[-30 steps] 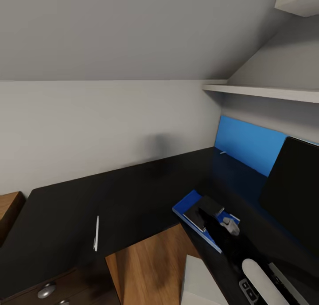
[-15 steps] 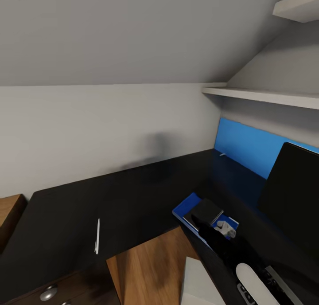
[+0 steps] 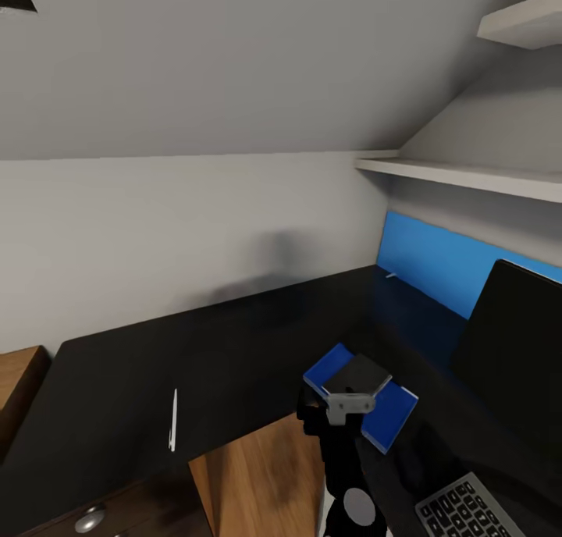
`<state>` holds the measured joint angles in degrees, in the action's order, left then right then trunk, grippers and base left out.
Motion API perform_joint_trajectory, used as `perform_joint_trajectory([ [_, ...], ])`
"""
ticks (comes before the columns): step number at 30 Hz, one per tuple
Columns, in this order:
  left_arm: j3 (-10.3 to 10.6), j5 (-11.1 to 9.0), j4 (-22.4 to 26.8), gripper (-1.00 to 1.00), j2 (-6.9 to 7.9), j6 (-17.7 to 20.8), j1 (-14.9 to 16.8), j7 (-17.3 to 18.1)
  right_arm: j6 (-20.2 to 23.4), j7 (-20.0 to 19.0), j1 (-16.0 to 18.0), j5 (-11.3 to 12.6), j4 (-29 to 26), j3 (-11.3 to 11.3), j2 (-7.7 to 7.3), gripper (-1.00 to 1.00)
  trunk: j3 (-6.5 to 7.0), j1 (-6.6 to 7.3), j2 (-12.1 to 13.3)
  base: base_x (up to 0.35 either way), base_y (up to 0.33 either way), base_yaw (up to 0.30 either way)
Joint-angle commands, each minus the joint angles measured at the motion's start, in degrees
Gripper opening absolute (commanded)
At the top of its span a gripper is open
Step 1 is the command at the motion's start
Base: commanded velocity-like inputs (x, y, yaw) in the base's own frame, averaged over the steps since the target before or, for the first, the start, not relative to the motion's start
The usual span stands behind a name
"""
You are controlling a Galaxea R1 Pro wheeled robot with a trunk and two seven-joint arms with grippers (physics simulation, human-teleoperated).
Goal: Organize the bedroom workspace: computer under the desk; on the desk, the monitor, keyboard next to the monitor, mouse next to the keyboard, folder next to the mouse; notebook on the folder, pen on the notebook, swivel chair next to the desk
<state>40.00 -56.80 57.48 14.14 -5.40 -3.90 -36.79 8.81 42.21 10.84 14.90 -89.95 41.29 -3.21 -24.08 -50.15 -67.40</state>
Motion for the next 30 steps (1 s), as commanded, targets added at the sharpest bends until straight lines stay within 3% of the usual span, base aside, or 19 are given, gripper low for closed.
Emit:
perform_joint_trajectory([
  [1,0.2,-0.6,0.1,1.00,0.07,-0.6,0.0,-0.2,0.4,1.1,0.1,-0.8,-0.1,1.4,0.04,1.00,0.14,0.22,0.4,0.000,0.000,0.000],
  [2,0.2,-0.6,0.1,1.00,0.08,-0.6,0.0,-0.2,0.3,1.6,0.1,-1.5,-0.1,2.5,0.11,1.00,0.32,0.44,0.8,0.000,0.000,0.000],
  [7,-0.3,-0.2,1.5,1.00,-0.60,-2.2,0.0,-0.1,1.3,1.0,1.7,-2.1,1.5,2.1,1.42,1.00,0.31,0.43,0.8,0.000,0.000,0.000],
  [16,-0.2,-0.3,1.9,1.00,-0.71,-4.0,0.0,0.1,-1.0,2.8,-0.8,-2.8,1.1,4.6,-0.49,1.00,0.31,0.43,0.8,0.000,0.000,0.000],
  [24,-0.2,-0.3,1.9,1.00,-0.69,-5.9,0.0,0.1,-1.1,2.8,-1.7,-2.9,1.2,6.2,-0.28,1.00,0.31,0.43,0.8,0.000,0.000,0.010],
  [30,-0.2,-0.3,1.9,1.00,-0.69,-6.0,0.0,0.1,-1.2,3.0,-1.7,-2.9,1.4,7.2,0.29,1.00,0.31,0.43,0.8,0.000,0.000,0.202],
])
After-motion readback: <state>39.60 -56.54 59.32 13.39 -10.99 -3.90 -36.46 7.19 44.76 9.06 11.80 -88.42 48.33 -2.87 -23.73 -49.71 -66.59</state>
